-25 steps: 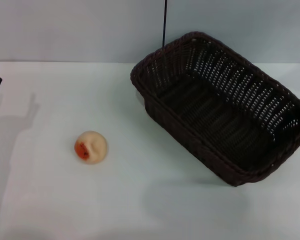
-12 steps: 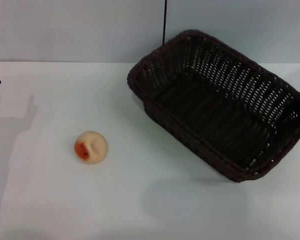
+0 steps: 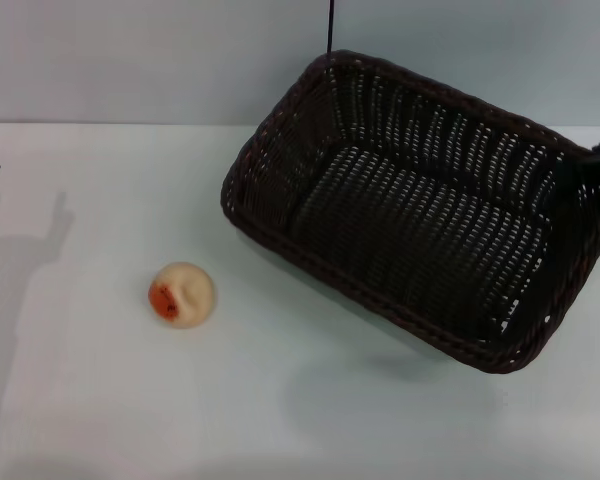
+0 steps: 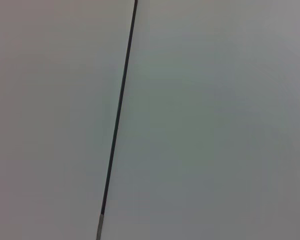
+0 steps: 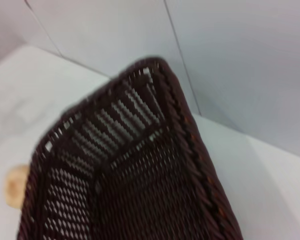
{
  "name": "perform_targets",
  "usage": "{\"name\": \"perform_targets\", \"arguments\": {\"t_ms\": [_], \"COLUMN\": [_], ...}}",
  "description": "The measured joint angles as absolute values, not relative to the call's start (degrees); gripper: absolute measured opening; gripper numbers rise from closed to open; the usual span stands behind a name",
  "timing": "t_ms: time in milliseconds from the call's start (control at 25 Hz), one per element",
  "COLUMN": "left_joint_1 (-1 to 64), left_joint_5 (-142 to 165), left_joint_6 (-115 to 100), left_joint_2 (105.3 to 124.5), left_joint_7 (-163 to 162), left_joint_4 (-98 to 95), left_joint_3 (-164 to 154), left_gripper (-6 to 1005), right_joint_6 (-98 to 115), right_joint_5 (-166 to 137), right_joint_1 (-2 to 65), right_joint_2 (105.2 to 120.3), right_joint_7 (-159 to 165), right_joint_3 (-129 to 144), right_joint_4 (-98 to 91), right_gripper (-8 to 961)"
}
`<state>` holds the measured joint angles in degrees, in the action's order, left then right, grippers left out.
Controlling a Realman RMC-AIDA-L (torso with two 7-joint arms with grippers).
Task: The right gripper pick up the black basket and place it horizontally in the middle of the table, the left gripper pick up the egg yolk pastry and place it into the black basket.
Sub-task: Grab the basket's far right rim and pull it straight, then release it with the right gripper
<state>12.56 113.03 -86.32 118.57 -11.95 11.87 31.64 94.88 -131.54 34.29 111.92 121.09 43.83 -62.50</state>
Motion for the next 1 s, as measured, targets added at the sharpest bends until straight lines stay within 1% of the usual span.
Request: {"name": "perform_targets", "arguments": {"t_ms": [280, 520, 1000], "left_joint_1": [12.54, 12.42, 12.39], "left_joint_5": [113.03, 113.03, 113.03], "left_joint_6": [-86.36, -86.37, -86.55], "left_joint_2": [118.56, 118.57, 118.56], "left_joint_7": [-11.95, -11.95, -11.95], "left_joint_4": [11.87, 11.87, 11.87], "left_joint_3": [31.64, 31.64, 31.64], "left_gripper": [830, 830, 830], "right_joint_6": [96.7, 97.24, 101.15], "right_joint_5": [-125.66, -121.36, -114.04], "right_joint_1": [33.31, 33.21, 33.68], "right_joint_2": [111.76, 111.48, 109.91], "right_joint_7": [117.18, 111.03, 101.18], "right_joint_3": [40.63, 38.11, 37.91], "right_joint_4": [-61.96, -57.68, -49.98], "right_gripper": [196, 204, 230]}}
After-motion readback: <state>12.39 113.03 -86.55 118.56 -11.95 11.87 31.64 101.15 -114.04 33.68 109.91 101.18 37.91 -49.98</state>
